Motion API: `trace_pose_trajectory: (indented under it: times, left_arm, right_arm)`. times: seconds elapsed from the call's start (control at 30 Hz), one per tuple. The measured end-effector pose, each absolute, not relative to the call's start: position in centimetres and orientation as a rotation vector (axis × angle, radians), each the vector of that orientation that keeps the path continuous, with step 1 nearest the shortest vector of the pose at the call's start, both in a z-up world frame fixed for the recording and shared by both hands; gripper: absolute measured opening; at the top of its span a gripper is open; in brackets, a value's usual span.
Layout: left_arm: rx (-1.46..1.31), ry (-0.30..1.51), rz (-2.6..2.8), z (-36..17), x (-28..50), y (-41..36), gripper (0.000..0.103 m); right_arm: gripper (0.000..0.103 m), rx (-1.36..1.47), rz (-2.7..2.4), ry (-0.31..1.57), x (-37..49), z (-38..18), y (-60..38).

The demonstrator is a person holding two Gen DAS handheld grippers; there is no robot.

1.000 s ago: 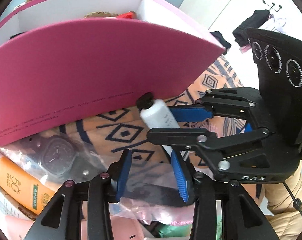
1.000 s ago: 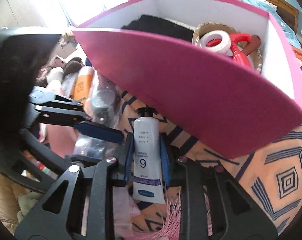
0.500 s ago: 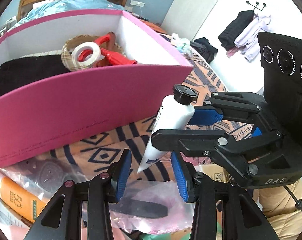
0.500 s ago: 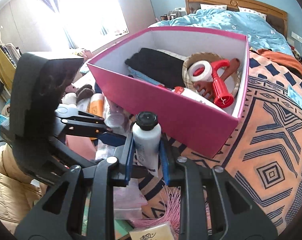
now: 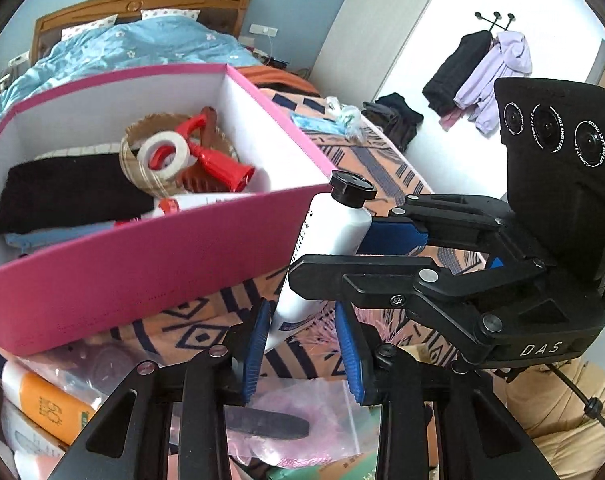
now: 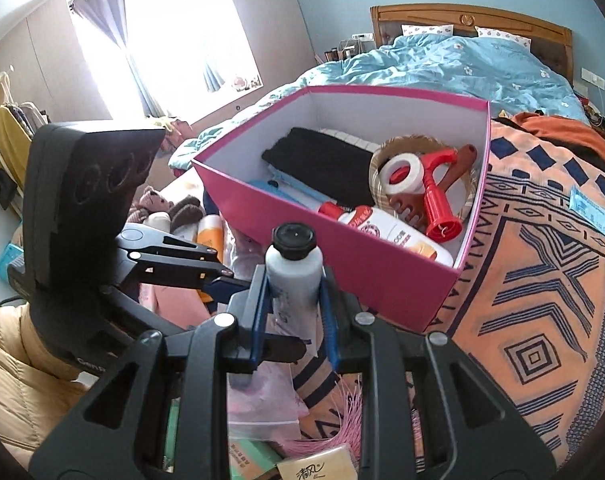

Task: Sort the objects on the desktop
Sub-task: 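Carry the lotion tube with the right gripper over the pink box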

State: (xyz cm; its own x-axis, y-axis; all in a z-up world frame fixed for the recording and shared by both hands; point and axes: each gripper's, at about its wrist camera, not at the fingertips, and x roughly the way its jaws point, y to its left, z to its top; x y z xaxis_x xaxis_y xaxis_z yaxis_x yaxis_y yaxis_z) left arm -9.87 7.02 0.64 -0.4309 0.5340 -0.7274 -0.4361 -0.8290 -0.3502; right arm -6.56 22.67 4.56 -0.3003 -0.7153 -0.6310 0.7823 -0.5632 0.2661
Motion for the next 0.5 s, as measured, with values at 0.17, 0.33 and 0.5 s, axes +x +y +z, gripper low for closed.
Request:
trace_pose_trajectory:
  times: [0.17,0.33,0.5]
  left_arm:
    - [-1.173,-0.14,2.264,1.4,-10.3,7.7,0.033]
    - [-1.147,-0.131,2.281,2.3,-10.4,7.8,0.033]
    - [-1.134,-0.139,2.296,3.0,-10.8,7.8,0.033]
  right_arm:
    - [0.026,0.875,-1.989,0.096,-6.8,5.6,22.9]
    - [0.026,0.849,-2.003,0.088,-7.1,6.6,23.0]
    - [0.026,0.827,-2.013,0.086,-7.3,7.4,23.0]
